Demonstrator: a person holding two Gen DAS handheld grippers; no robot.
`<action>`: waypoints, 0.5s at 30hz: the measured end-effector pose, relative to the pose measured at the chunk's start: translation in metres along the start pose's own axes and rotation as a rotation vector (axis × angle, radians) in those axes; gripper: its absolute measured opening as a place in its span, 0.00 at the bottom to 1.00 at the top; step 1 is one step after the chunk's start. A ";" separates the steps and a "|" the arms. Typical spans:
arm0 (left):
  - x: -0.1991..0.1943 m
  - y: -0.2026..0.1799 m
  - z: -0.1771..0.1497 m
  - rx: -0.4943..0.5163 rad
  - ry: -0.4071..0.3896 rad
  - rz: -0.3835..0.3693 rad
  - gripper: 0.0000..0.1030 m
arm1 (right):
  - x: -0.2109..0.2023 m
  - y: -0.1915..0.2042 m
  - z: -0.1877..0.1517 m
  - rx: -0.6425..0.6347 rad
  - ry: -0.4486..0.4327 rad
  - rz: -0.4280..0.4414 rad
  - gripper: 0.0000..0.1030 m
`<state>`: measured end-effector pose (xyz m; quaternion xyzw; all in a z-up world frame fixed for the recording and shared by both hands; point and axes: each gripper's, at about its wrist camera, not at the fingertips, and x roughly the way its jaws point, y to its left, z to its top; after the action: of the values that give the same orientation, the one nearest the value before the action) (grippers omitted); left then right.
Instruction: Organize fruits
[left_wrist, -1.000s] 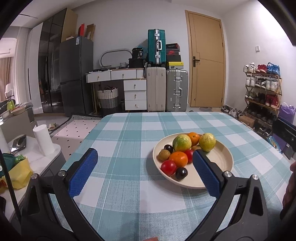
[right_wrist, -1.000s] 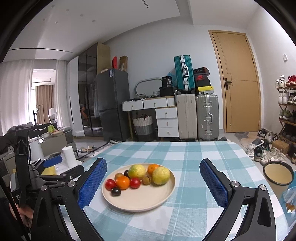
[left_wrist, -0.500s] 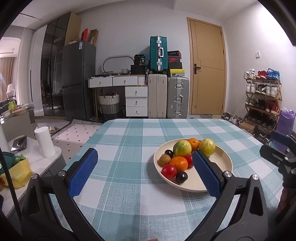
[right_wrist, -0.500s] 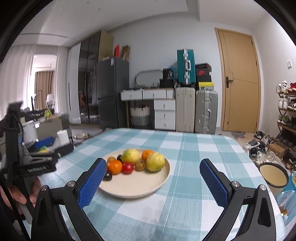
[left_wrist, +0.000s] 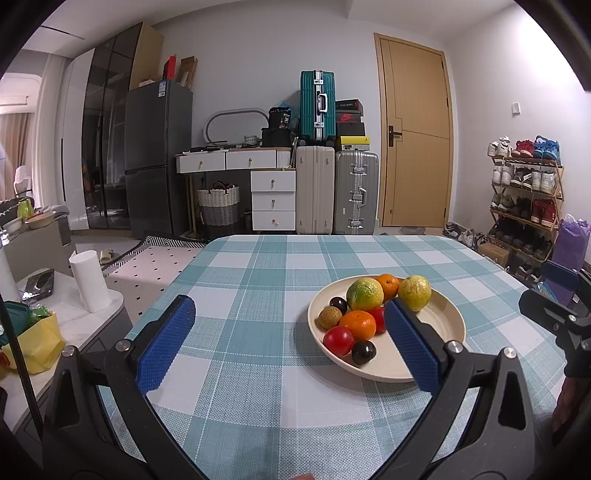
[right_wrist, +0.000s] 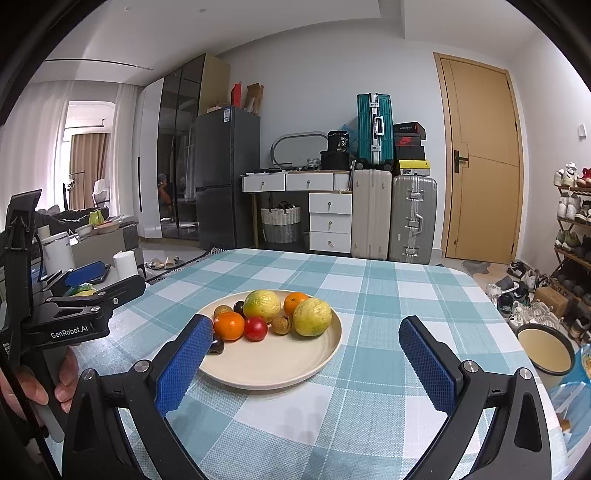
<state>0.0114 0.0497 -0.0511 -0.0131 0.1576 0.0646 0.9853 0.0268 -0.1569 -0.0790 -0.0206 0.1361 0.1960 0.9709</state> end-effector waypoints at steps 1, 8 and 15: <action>0.000 0.000 0.000 0.000 0.000 0.000 0.99 | 0.000 0.000 0.000 -0.002 0.000 0.000 1.00; 0.000 0.000 0.000 0.000 0.000 0.000 0.99 | 0.000 0.000 0.000 -0.005 0.000 0.000 1.00; 0.000 0.000 0.000 0.000 0.000 0.000 0.99 | 0.000 0.000 0.000 -0.005 -0.001 0.000 1.00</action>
<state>0.0112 0.0498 -0.0511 -0.0132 0.1576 0.0647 0.9853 0.0267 -0.1567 -0.0788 -0.0229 0.1353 0.1963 0.9709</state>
